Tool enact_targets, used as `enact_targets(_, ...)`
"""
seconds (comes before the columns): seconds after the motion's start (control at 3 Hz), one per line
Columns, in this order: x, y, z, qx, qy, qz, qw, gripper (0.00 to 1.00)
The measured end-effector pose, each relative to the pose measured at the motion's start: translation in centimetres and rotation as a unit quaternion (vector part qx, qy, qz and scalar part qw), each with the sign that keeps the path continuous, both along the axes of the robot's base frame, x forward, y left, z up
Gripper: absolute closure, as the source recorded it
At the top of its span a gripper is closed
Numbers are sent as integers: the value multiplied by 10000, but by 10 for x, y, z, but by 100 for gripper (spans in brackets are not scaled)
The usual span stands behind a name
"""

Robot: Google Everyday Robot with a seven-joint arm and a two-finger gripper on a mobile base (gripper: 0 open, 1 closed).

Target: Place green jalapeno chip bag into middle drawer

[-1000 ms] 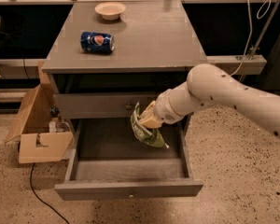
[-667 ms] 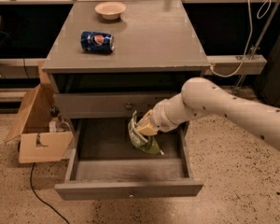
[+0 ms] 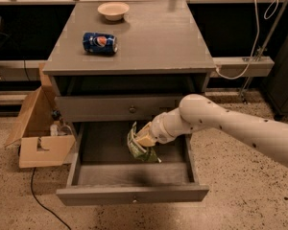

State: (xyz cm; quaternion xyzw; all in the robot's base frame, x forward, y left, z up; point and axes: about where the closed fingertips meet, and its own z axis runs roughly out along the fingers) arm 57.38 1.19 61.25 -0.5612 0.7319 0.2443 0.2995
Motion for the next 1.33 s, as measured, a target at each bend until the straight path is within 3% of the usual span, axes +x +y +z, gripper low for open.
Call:
enact_targets(0.33,4,0,-6,-5,-18,-131,9999,100)
enact_targets(0.67,21,-1,-34,-29,-77,-714,9974,100)
enact_targets(1.0,35,-1,-61,68,-69,-1185,9929,100)
enact_targets(1.33,44,-6,-88,105,48,-1673,9858,100)
